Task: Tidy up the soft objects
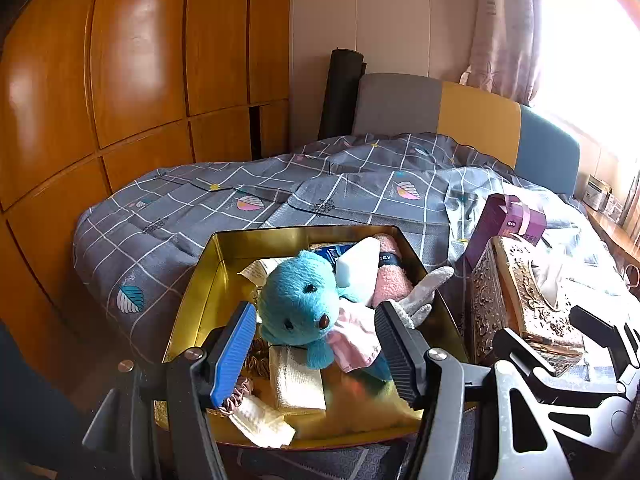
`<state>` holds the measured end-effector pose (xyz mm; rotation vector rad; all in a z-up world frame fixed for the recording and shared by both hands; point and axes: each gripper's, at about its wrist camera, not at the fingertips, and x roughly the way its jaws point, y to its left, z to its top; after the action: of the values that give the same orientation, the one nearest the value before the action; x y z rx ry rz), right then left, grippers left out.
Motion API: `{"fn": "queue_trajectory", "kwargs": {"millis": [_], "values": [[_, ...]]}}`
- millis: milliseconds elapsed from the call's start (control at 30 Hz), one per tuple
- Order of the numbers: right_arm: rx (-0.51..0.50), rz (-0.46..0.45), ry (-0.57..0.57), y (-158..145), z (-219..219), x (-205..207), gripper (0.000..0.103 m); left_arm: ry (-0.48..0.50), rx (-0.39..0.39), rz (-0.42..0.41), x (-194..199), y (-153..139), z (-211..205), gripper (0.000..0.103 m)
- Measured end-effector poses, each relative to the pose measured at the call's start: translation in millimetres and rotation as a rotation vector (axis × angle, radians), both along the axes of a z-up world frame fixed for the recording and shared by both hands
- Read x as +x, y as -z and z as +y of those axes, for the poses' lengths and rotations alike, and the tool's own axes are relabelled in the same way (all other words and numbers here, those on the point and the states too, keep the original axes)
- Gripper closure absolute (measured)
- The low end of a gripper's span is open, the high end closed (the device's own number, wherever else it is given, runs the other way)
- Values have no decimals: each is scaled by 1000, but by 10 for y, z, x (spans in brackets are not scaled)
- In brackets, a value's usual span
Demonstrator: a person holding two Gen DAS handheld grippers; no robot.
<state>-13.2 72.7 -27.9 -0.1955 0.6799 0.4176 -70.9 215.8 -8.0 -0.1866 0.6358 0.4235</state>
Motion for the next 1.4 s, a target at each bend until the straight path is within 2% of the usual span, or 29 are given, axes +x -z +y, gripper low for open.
{"fn": "queue_trajectory", "kwargs": {"millis": [1100, 1233, 1400], "values": [[-8, 17, -9, 41, 2, -4, 2, 17, 22, 5, -14, -25, -24, 41], [-8, 17, -9, 47, -2, -5, 2, 34, 50, 11, -5, -25, -45, 41], [-8, 13, -9, 41, -13, -14, 2, 40, 49, -30, -45, -50, -18, 41]]}}
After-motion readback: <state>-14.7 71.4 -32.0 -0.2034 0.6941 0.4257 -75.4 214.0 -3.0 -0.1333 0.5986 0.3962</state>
